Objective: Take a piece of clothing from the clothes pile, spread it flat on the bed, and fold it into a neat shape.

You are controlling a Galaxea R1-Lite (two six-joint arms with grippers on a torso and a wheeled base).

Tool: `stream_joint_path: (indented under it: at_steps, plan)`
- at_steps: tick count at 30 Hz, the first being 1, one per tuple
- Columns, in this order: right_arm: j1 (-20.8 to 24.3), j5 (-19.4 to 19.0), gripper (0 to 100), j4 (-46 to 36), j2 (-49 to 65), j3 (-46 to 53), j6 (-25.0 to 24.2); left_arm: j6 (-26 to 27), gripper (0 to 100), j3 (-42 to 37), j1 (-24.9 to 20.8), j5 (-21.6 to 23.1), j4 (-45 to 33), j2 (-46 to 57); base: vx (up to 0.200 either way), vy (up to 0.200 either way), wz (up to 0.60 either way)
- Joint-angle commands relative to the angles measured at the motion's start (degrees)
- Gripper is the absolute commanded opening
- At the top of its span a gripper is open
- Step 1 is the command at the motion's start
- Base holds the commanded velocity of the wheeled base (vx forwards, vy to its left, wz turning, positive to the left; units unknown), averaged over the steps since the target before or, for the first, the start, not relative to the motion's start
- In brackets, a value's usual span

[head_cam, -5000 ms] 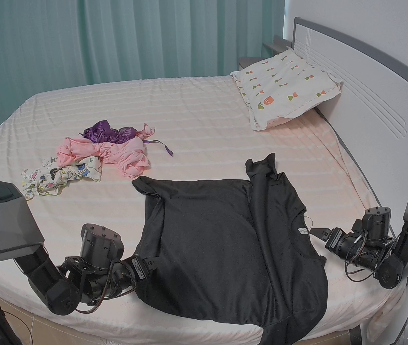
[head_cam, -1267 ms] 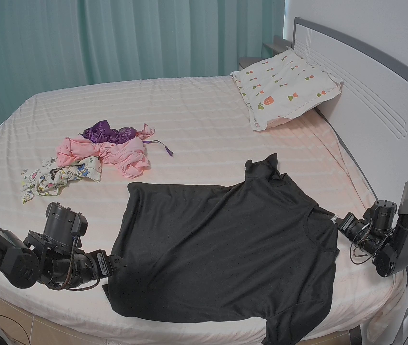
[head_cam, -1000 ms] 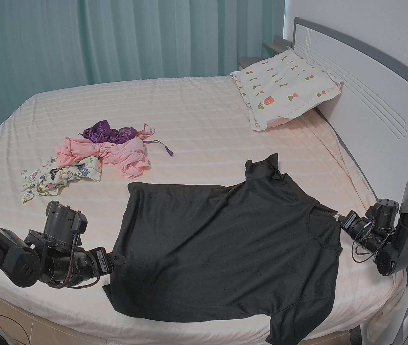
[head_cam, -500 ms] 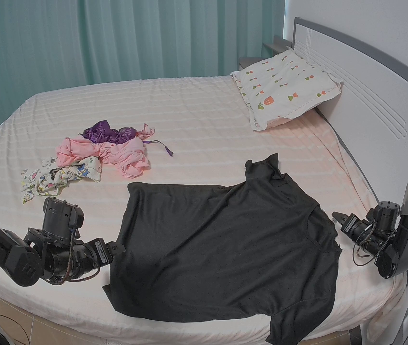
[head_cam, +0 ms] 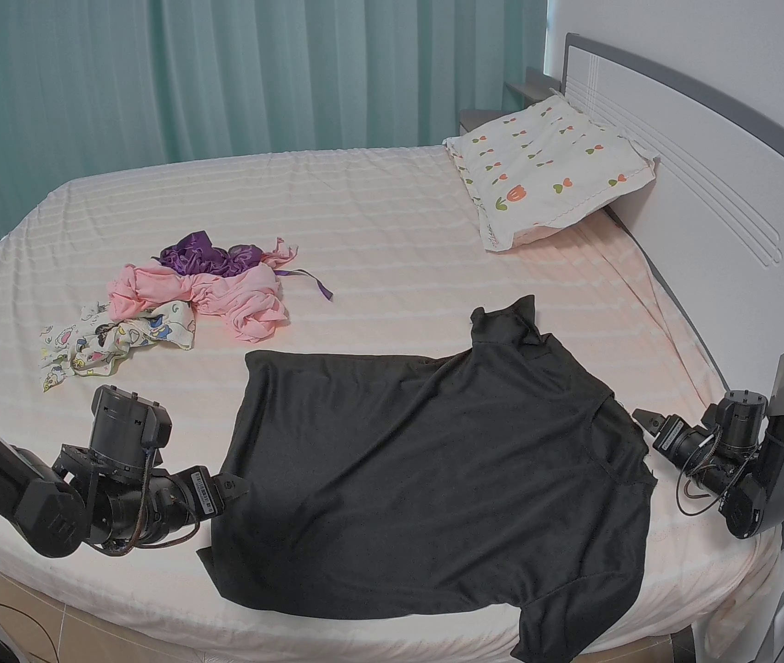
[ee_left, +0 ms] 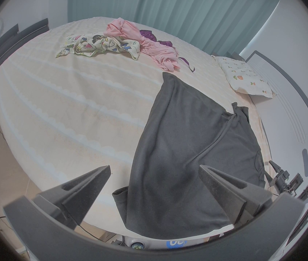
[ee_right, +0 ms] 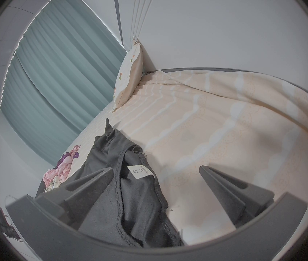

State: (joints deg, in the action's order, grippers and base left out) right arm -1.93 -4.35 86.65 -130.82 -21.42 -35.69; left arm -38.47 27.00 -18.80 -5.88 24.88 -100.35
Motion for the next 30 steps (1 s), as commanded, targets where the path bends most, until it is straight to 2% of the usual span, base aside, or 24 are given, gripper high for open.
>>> stream_joint_path:
  at_steps: [1,10,19,30]
  plan:
    - [0.3,0.0,100,0.1,-0.1,0.1,0.0,0.2,100,0.0,-0.3,-0.4,0.1,-0.4,0.000,0.000,0.00]
    - [0.3,0.1,100,0.3,0.0,0.1,0.0,-0.2,100,0.1,-0.2,-0.1,0.1,0.1,0.000,0.000,0.00]
    - [0.3,0.1,100,1.0,0.4,0.1,-0.3,-0.2,100,0.1,-0.1,0.0,0.1,-0.4,0.000,0.200,0.00]
    - [0.7,1.9,100,3.0,1.7,0.1,-0.6,-0.3,100,0.4,-0.2,0.0,0.1,-0.6,0.000,0.000,0.00]
